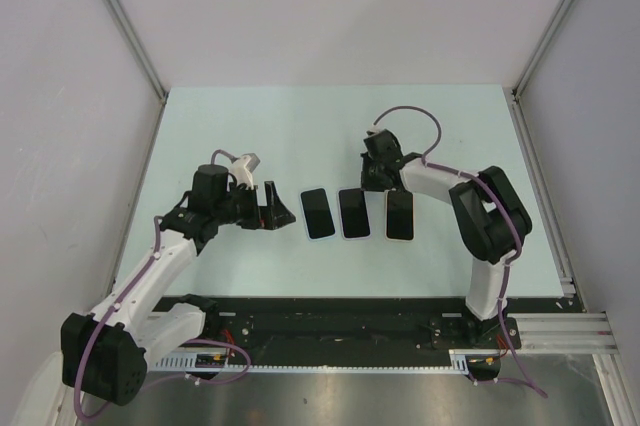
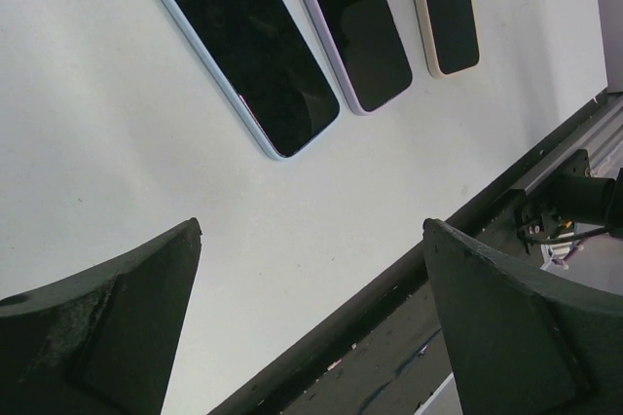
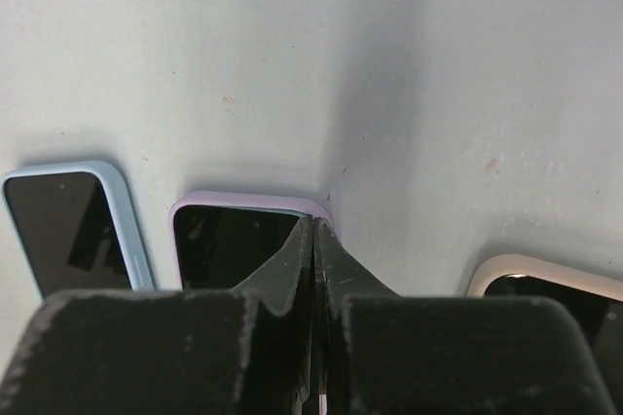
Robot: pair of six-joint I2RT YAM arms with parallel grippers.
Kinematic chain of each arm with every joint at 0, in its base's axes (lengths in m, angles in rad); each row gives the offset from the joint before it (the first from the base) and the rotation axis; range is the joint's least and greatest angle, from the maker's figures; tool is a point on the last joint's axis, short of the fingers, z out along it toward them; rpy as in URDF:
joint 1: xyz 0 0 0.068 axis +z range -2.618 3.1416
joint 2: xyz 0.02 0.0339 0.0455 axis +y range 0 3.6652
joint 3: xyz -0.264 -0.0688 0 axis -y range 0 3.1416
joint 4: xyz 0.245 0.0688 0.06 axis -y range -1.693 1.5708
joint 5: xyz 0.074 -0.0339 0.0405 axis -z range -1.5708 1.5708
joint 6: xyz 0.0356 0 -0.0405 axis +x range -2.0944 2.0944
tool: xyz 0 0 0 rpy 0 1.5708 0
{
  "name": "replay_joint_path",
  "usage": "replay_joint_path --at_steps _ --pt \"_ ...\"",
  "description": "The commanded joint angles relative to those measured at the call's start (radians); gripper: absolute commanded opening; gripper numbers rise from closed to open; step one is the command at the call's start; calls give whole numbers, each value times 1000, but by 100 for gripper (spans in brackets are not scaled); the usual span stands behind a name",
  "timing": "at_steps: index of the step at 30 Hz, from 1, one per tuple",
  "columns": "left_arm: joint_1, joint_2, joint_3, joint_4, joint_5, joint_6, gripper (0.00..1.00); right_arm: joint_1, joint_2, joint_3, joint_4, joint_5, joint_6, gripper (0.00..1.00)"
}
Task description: Put the phone into the phone case
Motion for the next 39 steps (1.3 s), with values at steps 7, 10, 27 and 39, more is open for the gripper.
replay_joint_path --at_steps 7,10,27,39 --pt "1 -16 27 -3 -3 27 100 161 161 6 -215 129 -5 0" --pt "2 -26 30 -6 -15 27 100 178 173 14 -240 157 -2 0" --pt "2 -75 24 -12 -43 22 100 148 -7 14 -217 159 13 0" --pt "1 -96 13 69 81 -7 100 127 -391 -32 -232 -61 -11 35"
